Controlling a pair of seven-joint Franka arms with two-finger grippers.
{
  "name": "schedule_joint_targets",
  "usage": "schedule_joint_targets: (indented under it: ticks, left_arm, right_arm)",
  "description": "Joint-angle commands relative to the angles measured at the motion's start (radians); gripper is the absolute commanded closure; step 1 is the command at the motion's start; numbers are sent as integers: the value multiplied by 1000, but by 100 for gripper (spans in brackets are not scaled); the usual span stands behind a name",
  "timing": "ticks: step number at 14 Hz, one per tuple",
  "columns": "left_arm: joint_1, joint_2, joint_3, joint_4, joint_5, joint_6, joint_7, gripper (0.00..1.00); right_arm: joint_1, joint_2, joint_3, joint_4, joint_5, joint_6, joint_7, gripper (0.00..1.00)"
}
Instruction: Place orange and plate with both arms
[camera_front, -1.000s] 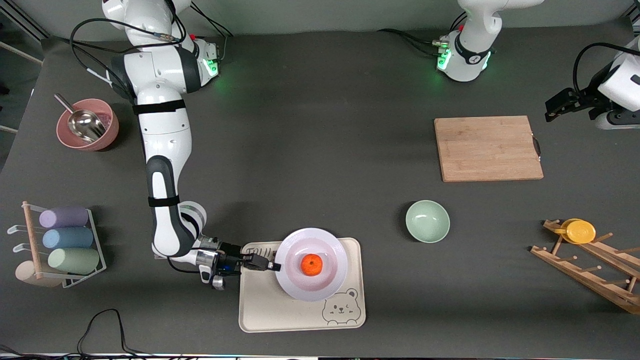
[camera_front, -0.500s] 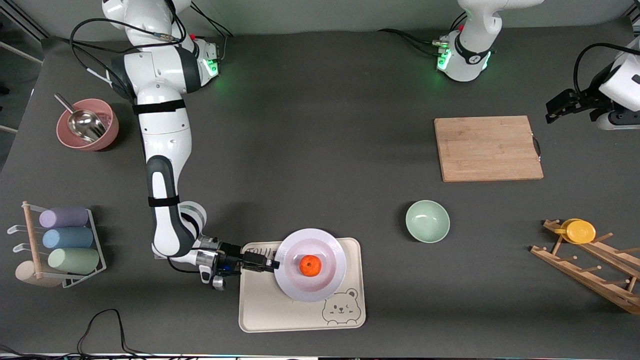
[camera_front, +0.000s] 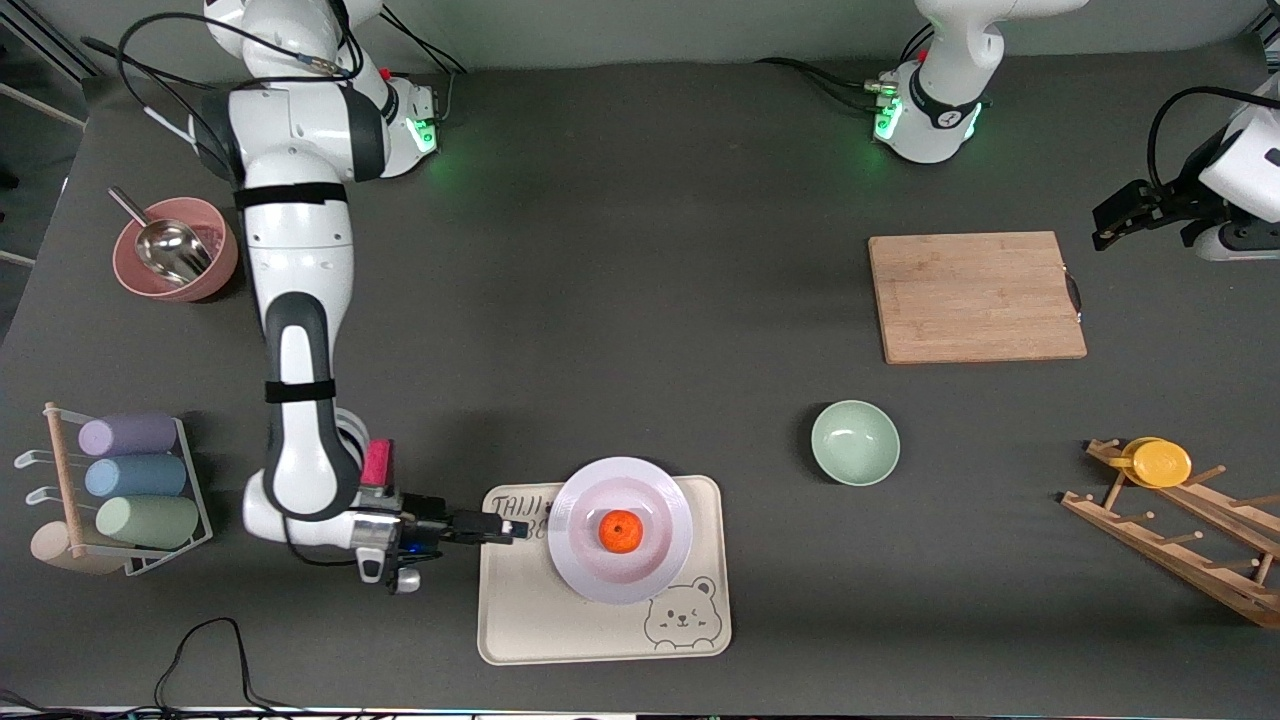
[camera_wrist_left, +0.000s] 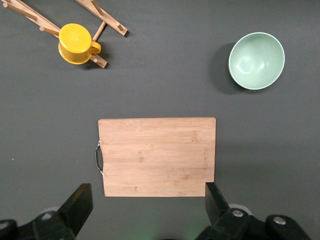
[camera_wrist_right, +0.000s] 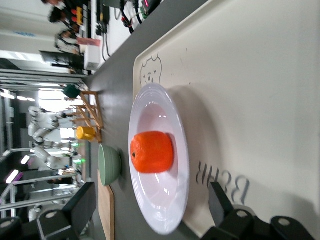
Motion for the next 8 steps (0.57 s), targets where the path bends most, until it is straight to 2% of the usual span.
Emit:
schedule_joint_targets:
  ticks: [1, 6, 8]
  left_arm:
    - [-14, -9, 7, 1, -1, -7, -4, 0]
    - [-11, -2, 9, 23, -3, -24, 2, 0]
    - [-8, 0, 12, 23, -3, -23, 4, 0]
  right_arm:
    - [-18, -115, -13, -14, -235, -61, 66, 0]
    - [-69, -367, 1, -64, -710, -150, 162, 0]
    - [-115, -524, 80, -142, -921, -180, 217, 0]
